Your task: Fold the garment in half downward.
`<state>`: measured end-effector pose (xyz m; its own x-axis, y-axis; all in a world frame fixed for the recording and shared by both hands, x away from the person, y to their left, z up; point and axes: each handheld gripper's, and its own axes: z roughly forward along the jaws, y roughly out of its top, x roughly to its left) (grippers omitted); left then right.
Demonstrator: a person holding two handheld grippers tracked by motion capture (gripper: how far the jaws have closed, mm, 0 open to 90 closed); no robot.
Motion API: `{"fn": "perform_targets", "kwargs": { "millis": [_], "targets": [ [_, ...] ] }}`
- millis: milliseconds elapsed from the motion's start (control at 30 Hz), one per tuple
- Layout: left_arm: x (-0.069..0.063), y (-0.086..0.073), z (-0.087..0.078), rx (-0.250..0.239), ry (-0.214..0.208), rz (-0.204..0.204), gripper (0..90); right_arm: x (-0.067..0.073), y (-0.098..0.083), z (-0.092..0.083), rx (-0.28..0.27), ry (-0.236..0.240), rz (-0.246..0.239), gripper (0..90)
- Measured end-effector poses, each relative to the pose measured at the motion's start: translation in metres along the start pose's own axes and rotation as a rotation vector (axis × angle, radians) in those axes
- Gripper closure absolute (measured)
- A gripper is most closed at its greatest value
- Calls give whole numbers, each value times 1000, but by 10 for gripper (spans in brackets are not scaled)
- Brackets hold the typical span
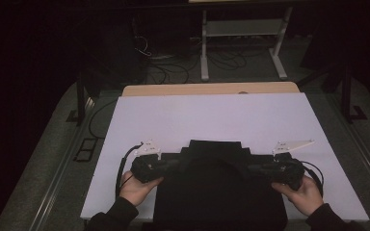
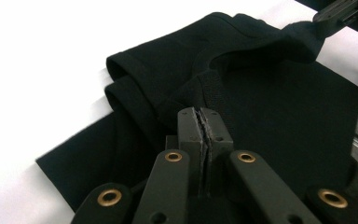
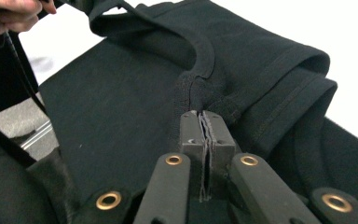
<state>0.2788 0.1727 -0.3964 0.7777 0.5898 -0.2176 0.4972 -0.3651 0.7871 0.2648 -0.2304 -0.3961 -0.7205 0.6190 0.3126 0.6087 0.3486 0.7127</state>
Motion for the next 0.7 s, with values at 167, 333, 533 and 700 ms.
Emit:
{"fn": "perform_targets", "kwargs": {
  "millis": [167, 333, 533, 700],
  "targets": [
    [-7, -7, -2, 15, -14, 7, 870, 6, -5, -2, 16, 10, -7, 870],
    [-13, -12, -5, 28, -29, 16, 870, 8, -10, -4, 26, 15, -3, 870],
    [-17, -17, -5, 47, -40, 23, 870, 11, -13, -6, 36, 24, -3, 869],
    [-16, -22, -2, 59, -52, 19, 868, 13, -16, -5, 45, 40, -7, 863]
  ]
}}
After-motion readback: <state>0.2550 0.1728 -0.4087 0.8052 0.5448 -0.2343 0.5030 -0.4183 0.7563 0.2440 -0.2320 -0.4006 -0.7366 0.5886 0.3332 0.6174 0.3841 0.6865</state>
